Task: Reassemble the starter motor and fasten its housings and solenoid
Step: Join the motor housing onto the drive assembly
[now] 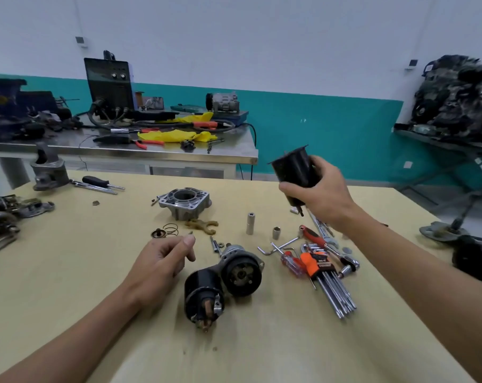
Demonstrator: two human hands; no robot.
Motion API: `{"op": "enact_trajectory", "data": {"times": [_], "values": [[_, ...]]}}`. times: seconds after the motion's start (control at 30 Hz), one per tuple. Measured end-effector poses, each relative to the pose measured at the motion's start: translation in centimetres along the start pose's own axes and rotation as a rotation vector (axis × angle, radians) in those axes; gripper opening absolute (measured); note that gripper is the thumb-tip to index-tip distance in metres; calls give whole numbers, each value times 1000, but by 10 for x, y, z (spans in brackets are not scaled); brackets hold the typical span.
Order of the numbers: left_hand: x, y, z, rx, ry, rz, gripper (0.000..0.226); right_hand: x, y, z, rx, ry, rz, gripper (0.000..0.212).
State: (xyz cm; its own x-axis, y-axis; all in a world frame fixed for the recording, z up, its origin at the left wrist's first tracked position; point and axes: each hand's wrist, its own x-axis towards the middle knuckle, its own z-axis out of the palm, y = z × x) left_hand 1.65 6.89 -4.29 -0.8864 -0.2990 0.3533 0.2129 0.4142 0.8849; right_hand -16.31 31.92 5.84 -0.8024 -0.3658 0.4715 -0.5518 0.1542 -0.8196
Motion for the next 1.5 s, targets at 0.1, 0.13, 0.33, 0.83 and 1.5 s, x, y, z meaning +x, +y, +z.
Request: {"op": "enact_trajectory", "data": {"times": [0.1,0.13,0.33,0.83,1.5], "values": [[2,20,3,0,94,53,48,-54,-13,5,72,-18,-131,59],[4,33,5,-2,112,91,38,-71,-13,11,66,-17,-163,65],[19,144,26,69,-172,436,33,-125,-2,39,97,-32,-289,75],[-3,93,-1,738,-457,-341,99,-120,11,20,16,58,-417,81],[-11,60,41,375,19,-425,37,-131,-1,23,-88,-74,-119,62]]}}
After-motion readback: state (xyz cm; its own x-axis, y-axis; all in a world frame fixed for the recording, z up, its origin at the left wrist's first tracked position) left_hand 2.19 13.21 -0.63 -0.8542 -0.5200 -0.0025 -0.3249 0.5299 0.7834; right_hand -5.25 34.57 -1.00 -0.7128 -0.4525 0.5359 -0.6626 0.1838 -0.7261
